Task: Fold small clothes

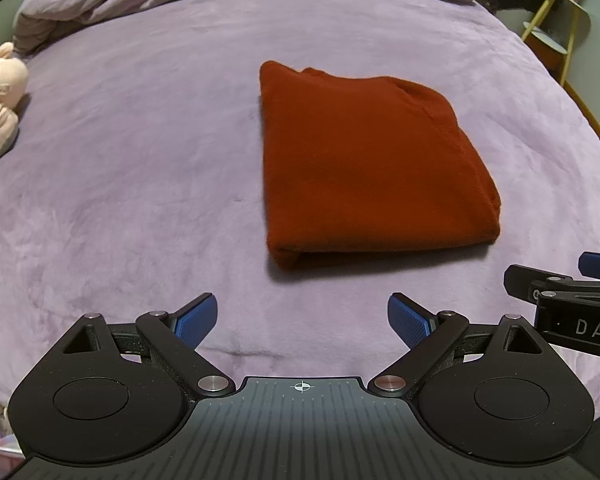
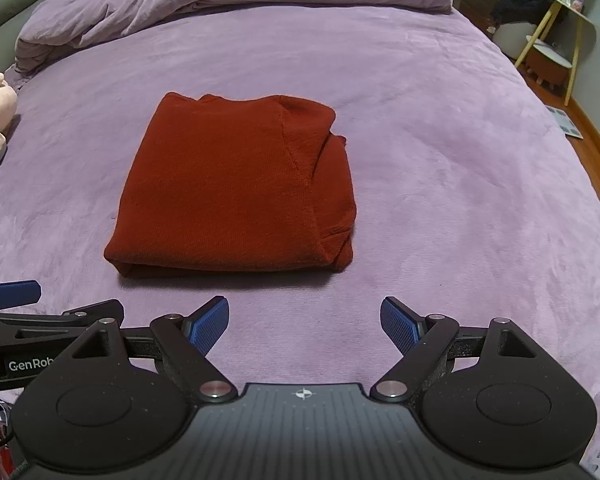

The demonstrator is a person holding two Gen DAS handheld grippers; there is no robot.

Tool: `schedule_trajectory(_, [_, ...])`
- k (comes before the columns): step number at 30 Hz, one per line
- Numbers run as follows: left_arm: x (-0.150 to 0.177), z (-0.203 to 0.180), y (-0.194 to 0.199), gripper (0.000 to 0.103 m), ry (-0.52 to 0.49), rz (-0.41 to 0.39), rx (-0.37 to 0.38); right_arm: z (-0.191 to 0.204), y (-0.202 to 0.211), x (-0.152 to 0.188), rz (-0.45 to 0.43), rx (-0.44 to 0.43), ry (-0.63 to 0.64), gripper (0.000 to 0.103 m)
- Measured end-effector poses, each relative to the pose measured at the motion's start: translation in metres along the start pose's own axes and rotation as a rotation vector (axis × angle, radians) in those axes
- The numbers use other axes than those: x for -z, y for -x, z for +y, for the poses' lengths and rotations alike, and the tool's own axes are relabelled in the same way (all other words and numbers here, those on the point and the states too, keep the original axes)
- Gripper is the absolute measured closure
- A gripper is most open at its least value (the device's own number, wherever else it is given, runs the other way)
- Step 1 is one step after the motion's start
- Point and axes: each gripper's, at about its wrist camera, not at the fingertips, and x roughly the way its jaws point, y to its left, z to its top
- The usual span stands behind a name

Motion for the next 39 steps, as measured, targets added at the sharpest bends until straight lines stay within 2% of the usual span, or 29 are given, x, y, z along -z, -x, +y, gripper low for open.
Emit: schedule_trajectory(39, [-0.0055,0.0018,-0.0017,0.007,-0.012,0.000,-0.017,-0.0084,-0.0019,-0.0021,0.009,-0.009,-0.018,0.020])
